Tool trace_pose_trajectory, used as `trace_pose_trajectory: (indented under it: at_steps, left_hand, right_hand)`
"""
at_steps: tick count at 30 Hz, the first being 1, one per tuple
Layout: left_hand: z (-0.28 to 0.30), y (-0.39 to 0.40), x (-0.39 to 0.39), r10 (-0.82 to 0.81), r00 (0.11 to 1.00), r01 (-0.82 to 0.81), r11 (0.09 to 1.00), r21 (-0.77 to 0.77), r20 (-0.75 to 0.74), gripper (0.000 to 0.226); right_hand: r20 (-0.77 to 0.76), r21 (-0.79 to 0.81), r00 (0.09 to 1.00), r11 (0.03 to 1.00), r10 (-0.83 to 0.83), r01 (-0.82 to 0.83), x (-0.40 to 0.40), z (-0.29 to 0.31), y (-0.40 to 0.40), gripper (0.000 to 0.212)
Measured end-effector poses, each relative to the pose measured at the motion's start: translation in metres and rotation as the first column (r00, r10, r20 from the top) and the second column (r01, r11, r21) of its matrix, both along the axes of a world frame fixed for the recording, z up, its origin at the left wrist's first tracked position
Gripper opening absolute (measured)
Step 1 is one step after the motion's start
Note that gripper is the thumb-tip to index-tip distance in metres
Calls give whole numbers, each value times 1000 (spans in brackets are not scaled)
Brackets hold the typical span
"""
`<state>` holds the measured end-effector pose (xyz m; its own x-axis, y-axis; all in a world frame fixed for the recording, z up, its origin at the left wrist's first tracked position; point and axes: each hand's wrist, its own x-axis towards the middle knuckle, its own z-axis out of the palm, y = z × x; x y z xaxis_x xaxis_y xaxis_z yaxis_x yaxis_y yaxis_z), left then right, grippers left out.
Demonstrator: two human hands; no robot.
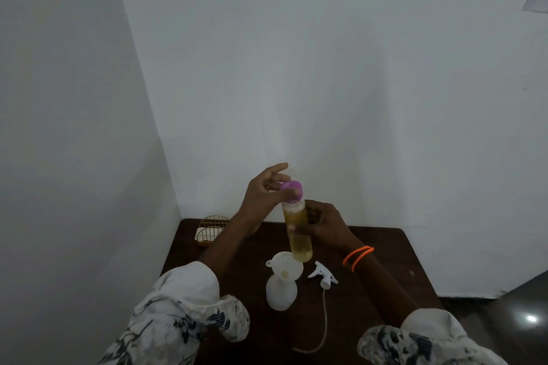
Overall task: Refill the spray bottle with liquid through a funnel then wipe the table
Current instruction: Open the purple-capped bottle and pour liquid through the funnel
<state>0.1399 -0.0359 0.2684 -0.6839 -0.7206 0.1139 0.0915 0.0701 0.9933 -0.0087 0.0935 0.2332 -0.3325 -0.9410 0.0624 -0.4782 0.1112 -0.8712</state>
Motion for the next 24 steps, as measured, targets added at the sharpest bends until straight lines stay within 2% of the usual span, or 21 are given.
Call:
trace_pose_trajectory:
  at_steps: [3,6,9,14,20,24]
  left_hand:
    - [0,0,-2,28,1000,-28,999,-38,9,62]
    - [-2,-2,0,-26,1000,26,1000,11,-15,59]
    - [-3,-4,4,-88,996,88,996,-11,-8,69]
    - [-3,-4,4,0,1000,3,995,-97,32,77]
    - [-1,-4,8,-130,991,130,991,3,-14,72]
    - [-3,-3,7,-102,995,102,994,-47,16,72]
  right_hand:
    - [-17,10,1000,1000,9,-9,1,-1,-1,46]
    - [4,9,1000,1000,-6,6,1,-3,-1,47]
    - [10,18,1000,1000,-12,12,-1,-4,-3,47]
    - [-15,23,1000,1000,-2,3,3,-4,-4,45]
    - [6,13,1000,1000,1,-1,7,-3,-2,46]
    - [5,13,1000,1000,1,-1,7,-3,0,45]
